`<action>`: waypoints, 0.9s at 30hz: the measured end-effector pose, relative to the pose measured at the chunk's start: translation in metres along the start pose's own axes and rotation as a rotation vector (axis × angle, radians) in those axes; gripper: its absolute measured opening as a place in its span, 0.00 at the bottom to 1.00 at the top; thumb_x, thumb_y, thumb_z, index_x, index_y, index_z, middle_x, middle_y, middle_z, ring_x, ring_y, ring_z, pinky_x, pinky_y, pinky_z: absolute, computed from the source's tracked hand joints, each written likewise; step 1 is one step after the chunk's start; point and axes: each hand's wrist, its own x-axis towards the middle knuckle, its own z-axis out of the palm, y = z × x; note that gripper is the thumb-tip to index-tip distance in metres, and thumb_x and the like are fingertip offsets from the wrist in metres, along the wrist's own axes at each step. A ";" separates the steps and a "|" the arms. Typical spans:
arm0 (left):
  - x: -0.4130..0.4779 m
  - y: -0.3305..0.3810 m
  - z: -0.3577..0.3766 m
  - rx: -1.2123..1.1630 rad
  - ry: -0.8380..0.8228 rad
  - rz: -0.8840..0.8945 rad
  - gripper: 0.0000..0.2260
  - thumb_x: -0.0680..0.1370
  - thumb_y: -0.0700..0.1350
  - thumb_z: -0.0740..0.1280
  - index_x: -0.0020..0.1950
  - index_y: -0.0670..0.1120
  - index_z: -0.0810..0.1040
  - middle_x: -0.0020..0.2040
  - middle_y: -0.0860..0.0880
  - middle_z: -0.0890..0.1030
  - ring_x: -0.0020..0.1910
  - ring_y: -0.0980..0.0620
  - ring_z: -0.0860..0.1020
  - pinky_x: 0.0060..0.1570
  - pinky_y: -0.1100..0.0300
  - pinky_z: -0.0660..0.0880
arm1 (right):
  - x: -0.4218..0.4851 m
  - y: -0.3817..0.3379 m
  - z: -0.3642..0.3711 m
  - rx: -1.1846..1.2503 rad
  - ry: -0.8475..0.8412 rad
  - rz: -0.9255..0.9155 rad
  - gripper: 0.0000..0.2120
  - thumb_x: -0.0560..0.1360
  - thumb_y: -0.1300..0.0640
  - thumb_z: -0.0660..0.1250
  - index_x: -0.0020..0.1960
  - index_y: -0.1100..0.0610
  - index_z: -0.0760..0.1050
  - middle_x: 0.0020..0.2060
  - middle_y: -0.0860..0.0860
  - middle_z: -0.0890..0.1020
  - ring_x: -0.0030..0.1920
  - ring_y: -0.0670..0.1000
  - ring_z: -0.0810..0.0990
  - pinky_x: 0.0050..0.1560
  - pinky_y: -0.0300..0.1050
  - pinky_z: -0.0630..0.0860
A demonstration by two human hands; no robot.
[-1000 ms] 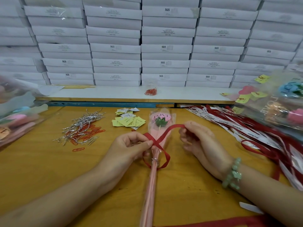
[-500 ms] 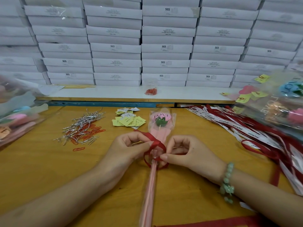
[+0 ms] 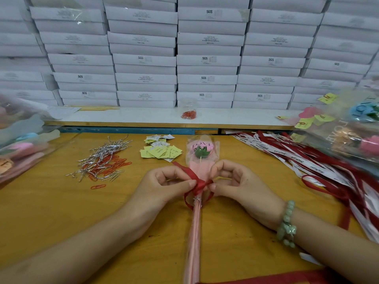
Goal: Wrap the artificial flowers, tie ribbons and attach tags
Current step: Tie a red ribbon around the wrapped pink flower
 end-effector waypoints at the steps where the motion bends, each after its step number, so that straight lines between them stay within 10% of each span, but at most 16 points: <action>1: 0.000 -0.001 0.000 0.004 -0.001 0.009 0.02 0.68 0.40 0.75 0.37 0.45 0.84 0.33 0.50 0.82 0.30 0.59 0.78 0.31 0.71 0.72 | 0.001 0.000 0.000 0.022 0.014 0.014 0.10 0.73 0.73 0.66 0.46 0.59 0.75 0.43 0.52 0.83 0.43 0.50 0.82 0.49 0.43 0.78; 13: -0.001 0.001 0.001 0.154 0.081 0.036 0.08 0.65 0.48 0.77 0.37 0.45 0.83 0.46 0.36 0.83 0.49 0.37 0.81 0.50 0.55 0.78 | 0.001 0.001 -0.008 -0.038 0.306 -0.030 0.07 0.70 0.62 0.73 0.46 0.58 0.76 0.38 0.51 0.80 0.38 0.49 0.78 0.40 0.39 0.75; 27: -0.002 0.014 -0.004 0.525 0.264 0.059 0.14 0.71 0.40 0.65 0.28 0.45 0.65 0.27 0.51 0.67 0.27 0.57 0.66 0.30 0.69 0.65 | 0.000 -0.001 -0.018 -0.855 0.205 -0.122 0.20 0.66 0.73 0.65 0.43 0.49 0.71 0.29 0.46 0.71 0.32 0.44 0.72 0.35 0.34 0.69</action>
